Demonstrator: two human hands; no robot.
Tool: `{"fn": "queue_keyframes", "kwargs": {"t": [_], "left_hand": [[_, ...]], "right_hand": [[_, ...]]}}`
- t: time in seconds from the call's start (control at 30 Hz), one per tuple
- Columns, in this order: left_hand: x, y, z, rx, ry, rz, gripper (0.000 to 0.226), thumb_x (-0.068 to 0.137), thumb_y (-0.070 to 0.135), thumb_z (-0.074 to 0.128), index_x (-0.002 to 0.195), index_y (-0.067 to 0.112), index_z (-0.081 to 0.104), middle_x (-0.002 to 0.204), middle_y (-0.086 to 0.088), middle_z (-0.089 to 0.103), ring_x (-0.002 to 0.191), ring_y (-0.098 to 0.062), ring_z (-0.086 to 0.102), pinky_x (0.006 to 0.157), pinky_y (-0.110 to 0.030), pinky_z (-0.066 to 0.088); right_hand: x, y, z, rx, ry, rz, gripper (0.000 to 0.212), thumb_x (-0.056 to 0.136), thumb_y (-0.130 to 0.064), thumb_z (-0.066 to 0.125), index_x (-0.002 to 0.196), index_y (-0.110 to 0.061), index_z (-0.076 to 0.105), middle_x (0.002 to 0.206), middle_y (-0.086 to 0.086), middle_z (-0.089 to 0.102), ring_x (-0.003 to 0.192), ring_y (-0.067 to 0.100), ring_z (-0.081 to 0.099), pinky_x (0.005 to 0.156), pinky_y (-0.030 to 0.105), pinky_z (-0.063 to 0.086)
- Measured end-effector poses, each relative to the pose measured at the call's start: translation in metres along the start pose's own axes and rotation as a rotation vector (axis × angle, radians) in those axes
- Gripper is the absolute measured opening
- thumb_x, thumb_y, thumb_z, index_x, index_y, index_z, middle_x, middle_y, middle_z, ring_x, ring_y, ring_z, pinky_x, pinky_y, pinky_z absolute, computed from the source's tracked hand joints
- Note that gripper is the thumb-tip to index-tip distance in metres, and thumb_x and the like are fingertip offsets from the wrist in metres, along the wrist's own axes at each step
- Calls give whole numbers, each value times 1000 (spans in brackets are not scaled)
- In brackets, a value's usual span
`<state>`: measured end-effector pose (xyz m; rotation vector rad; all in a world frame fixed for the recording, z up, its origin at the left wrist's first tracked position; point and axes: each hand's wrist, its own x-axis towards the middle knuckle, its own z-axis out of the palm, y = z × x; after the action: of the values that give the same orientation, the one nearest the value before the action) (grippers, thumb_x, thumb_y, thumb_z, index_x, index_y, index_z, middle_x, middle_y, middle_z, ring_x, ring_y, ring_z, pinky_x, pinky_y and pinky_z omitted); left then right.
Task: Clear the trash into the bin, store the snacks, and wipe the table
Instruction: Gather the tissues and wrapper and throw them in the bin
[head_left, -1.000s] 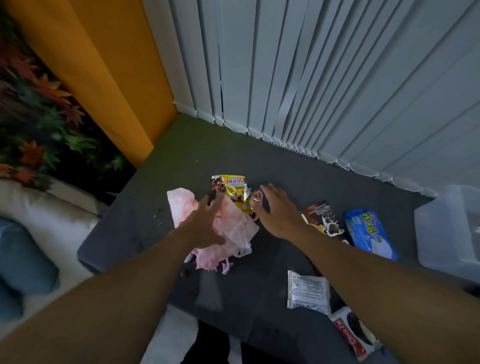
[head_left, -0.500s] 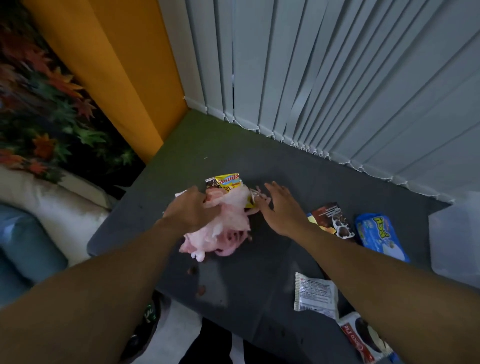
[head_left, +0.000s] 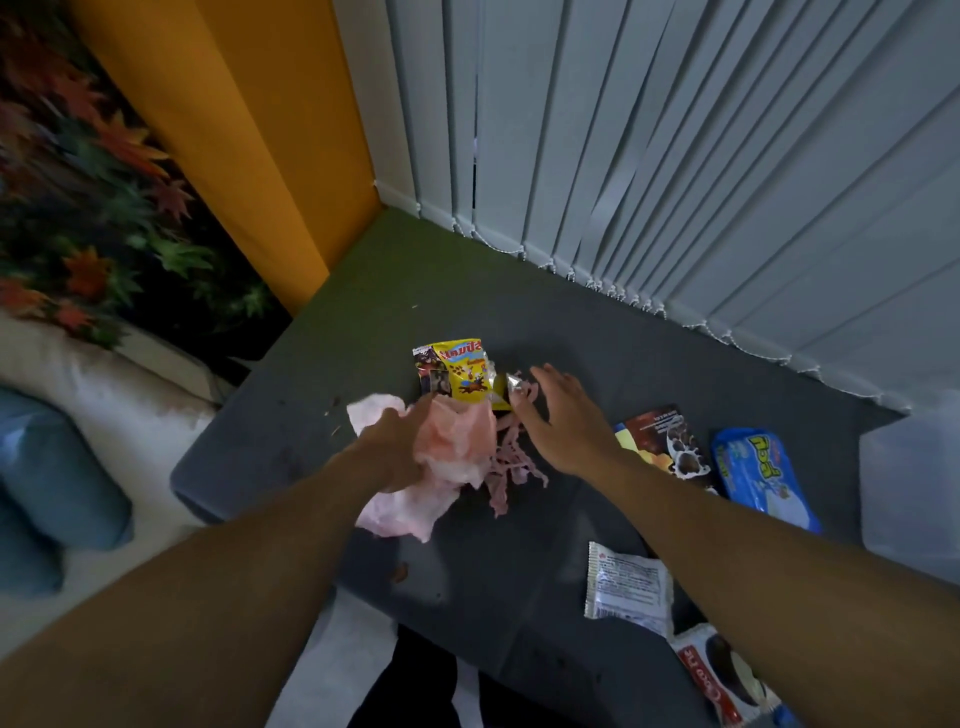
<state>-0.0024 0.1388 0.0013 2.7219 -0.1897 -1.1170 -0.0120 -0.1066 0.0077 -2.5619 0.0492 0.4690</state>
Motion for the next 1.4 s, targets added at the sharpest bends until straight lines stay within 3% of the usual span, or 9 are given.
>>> {"fn": "queue_keyframes", "kwargs": {"t": [0.17, 0.4, 0.63, 0.73, 0.83, 1.0, 1.13, 1.3, 1.4], "left_hand": [[-3, 0, -7, -36, 113, 1, 50, 79, 42, 69, 127, 35, 59, 123, -5, 66, 110, -31, 63, 91, -38, 54], [-8, 12, -24, -102, 228, 33, 41, 64, 59, 62, 83, 24, 61, 86, 4, 63, 88, -26, 67, 76, -37, 56], [0, 30, 3, -69, 179, 294, 100, 75, 49, 78, 154, 31, 20, 153, 0, 27, 130, -29, 47, 100, -47, 47], [6, 40, 14, 83, 60, 338, 104, 76, 49, 76, 156, 33, 11, 158, 0, 28, 133, -31, 47, 101, -48, 47], [4, 52, 17, 94, -84, 286, 67, 85, 36, 71, 144, 26, 41, 136, 0, 54, 118, -27, 57, 95, -37, 50], [0, 63, 21, 105, 40, 233, 49, 87, 37, 68, 132, 23, 53, 125, -2, 60, 113, -25, 59, 92, -38, 52], [9, 60, 25, 4, 172, 322, 69, 73, 43, 76, 134, 30, 47, 133, 2, 48, 119, -26, 52, 94, -45, 53], [13, 75, 24, 400, 137, 390, 113, 73, 63, 74, 158, 31, 8, 160, -5, 13, 144, -36, 22, 112, -53, 35], [20, 81, 31, 514, 101, 354, 114, 75, 66, 70, 158, 29, 1, 161, -7, 15, 142, -37, 28, 112, -52, 35]], "right_hand": [[2, 2, -1, -11, -10, 6, 65, 101, -59, 31, 155, -23, 24, 165, 0, 18, 152, 24, 12, 119, 54, 22], [4, 2, -3, -5, -8, 11, 69, 100, -63, 28, 156, -23, 23, 165, -1, 19, 152, 25, 11, 119, 56, 22], [-5, 11, -9, 17, 21, 23, 66, 101, -61, 27, 155, -23, 25, 164, -1, 20, 152, 22, 13, 120, 52, 21], [-9, 18, -13, -1, 23, 38, 67, 101, -60, 26, 156, -22, 23, 165, 0, 18, 152, 23, 12, 120, 53, 20], [-11, 26, -15, -1, 37, 49, 68, 100, -61, 27, 156, -23, 23, 165, 0, 17, 152, 23, 12, 119, 53, 21], [-14, 39, -17, 3, 63, 63, 68, 99, -62, 30, 155, -24, 23, 165, 1, 19, 152, 22, 14, 119, 54, 24], [-17, 44, -20, 21, 84, 66, 67, 100, -60, 31, 155, -22, 24, 164, 2, 21, 151, 22, 15, 119, 53, 25], [-20, 49, -22, 35, 93, 73, 68, 100, -59, 32, 156, -21, 24, 164, 2, 20, 152, 23, 14, 120, 51, 21], [-21, 53, -20, 40, 107, 76, 69, 100, -60, 31, 156, -21, 25, 164, 3, 22, 151, 23, 16, 120, 50, 22]]}}
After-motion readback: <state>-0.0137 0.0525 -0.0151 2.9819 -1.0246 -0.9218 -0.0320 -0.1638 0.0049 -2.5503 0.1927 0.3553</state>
